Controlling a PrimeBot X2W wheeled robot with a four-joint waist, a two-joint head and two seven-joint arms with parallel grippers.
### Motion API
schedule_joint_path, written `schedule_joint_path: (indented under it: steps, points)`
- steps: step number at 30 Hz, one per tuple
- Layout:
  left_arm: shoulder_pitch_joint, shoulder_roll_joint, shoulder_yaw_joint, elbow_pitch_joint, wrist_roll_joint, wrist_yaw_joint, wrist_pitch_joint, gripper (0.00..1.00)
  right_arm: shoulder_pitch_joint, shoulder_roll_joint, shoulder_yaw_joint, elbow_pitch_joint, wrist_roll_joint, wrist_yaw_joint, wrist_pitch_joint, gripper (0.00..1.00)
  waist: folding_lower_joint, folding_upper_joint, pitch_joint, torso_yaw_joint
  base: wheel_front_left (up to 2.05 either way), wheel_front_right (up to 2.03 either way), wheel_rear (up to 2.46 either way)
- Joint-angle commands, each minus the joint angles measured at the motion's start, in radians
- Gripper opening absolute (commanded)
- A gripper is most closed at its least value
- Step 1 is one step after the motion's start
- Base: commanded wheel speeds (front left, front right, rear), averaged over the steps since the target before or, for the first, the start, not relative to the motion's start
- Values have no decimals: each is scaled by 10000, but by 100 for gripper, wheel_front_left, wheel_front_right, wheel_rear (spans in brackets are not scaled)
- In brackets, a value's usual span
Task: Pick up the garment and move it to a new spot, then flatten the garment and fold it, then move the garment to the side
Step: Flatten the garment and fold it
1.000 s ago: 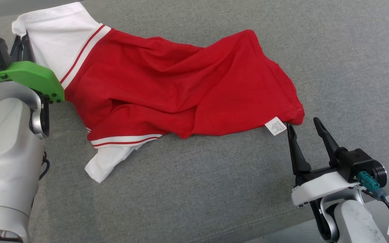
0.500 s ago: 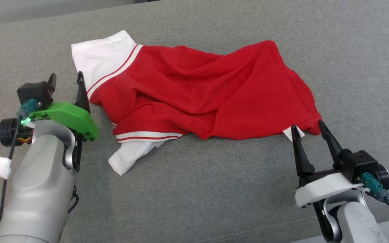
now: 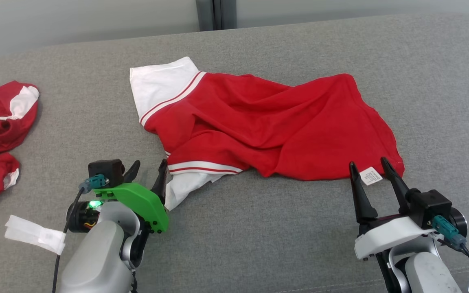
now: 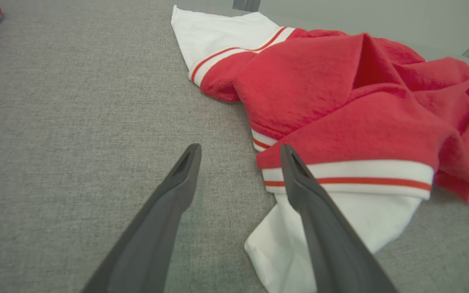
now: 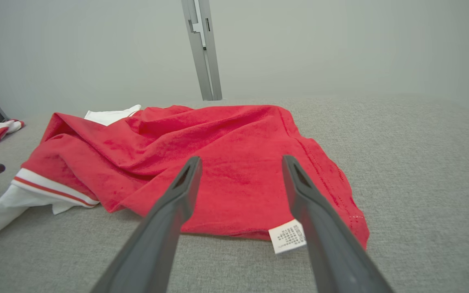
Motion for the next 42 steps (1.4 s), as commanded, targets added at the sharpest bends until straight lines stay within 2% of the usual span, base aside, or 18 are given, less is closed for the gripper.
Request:
schedule_joint_path:
  steps: [1, 7, 9, 13, 19, 20, 21, 22, 29, 33, 39, 42]
  points:
    - [62, -62, 5, -75, -159, 9, 167, 100, -14, -28, 23, 32, 70, -13, -23, 100, 0, 0, -4, -94, 0, 0, 0]
    - [-160, -236, 140, 29, -808, -118, 1097, 100, -57, -27, 38, 85, 133, -13, -128, 100, 0, 0, 126, -497, 0, 0, 0]
    - [-253, -198, 201, 152, -848, -19, 1337, 100, -74, -24, 19, 97, 161, -13, -163, 100, 0, 0, 184, -620, 0, 0, 0]
    - [-373, -138, 319, 312, -1082, 60, 1623, 100, -102, -22, -36, 114, 208, -13, -226, 100, 0, 0, 319, -778, 0, 0, 0]
    - [-547, -129, 249, 394, -1189, -88, 1831, 100, -148, -24, -51, 157, 229, -13, -288, 100, 0, 0, 469, -835, 0, 0, 0]
    - [-589, -121, 263, 430, -1213, -87, 1835, 75, -162, -24, -40, 171, 245, -13, -302, 100, 0, 0, 490, -844, 0, 0, 0]
    - [-620, -119, 268, 462, -1218, -93, 1826, 22, -177, -24, -33, 185, 255, -13, -315, 100, 0, 0, 505, -848, 0, 0, 0]
    - [-650, -121, 232, 487, -1222, -143, 1844, 0, -200, -24, -27, 202, 269, -13, -322, 100, 0, 0, 519, -851, 0, 0, 0]
    - [-678, -61, 197, -94, -932, -342, 643, 0, -151, -24, -96, 323, 232, -13, -369, 100, 0, 0, 360, -632, 0, 0, 0]
    - [-194, -237, 194, -1128, -1326, -578, 313, 0, -22, -25, -179, 357, 179, -13, -365, 100, 0, 0, 119, -378, 0, 0, 0]
    - [854, -555, -69, -3823, -2384, -744, 947, 0, 145, -25, -377, 324, 94, -13, -290, 100, 0, 0, -182, 78, 0, 0, 0]
    - [1341, -675, -141, -4997, -2954, -469, 1413, 0, 217, -25, -391, 288, 105, -13, -279, 100, 0, 0, -267, 224, 0, 0, 0]
